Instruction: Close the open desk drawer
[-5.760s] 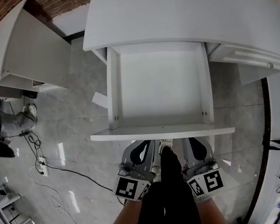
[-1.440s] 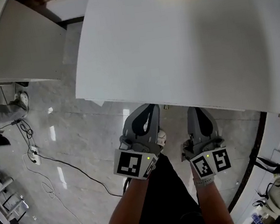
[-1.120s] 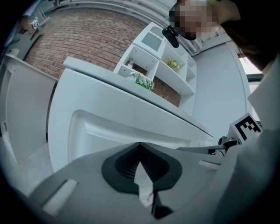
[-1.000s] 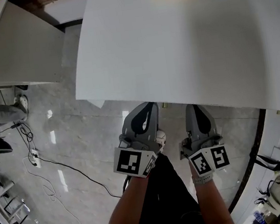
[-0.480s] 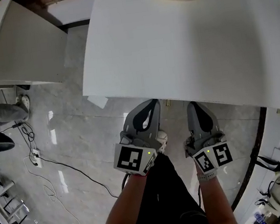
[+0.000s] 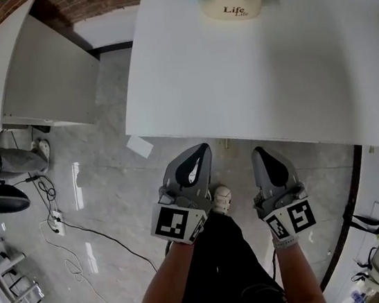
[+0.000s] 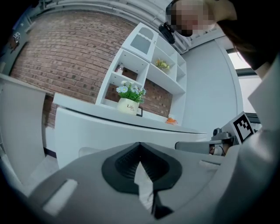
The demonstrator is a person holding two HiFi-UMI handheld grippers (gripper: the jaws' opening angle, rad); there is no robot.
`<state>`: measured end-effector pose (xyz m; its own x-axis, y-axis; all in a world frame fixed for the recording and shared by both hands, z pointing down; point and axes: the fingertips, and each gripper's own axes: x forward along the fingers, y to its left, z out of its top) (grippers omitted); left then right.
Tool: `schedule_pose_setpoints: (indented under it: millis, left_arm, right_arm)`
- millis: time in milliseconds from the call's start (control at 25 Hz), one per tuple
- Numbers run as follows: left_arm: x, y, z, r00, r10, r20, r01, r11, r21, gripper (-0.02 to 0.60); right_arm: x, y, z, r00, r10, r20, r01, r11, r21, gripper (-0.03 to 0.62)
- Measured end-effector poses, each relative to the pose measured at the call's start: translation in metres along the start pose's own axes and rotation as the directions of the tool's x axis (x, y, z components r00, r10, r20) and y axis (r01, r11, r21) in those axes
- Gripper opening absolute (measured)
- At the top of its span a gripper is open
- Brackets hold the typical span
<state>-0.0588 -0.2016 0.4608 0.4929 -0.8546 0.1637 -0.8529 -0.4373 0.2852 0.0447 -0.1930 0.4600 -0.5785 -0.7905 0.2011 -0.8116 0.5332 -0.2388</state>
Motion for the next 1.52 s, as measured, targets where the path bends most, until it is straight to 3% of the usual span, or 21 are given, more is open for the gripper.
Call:
schedule_pose_setpoints:
  millis: [520,1520]
  left_arm:
    - [-0.007,-0.030,0.066,0.998,-0.045,0.050,0.042,0.998,0.048,0.002]
    - [-0.055,-0.077,0.189,0.990,-0.086,0.110,0.076,0.993,0.093,0.002]
  right_arm:
    - [-0.022,0.015,0.068,0.998,0.033,0.043,-0.029,0.995,-0.095,0.000]
    - [-0.077,0.047,0.189,0.991,0.071,0.111,-0.054,0.988,-0.148,0.000]
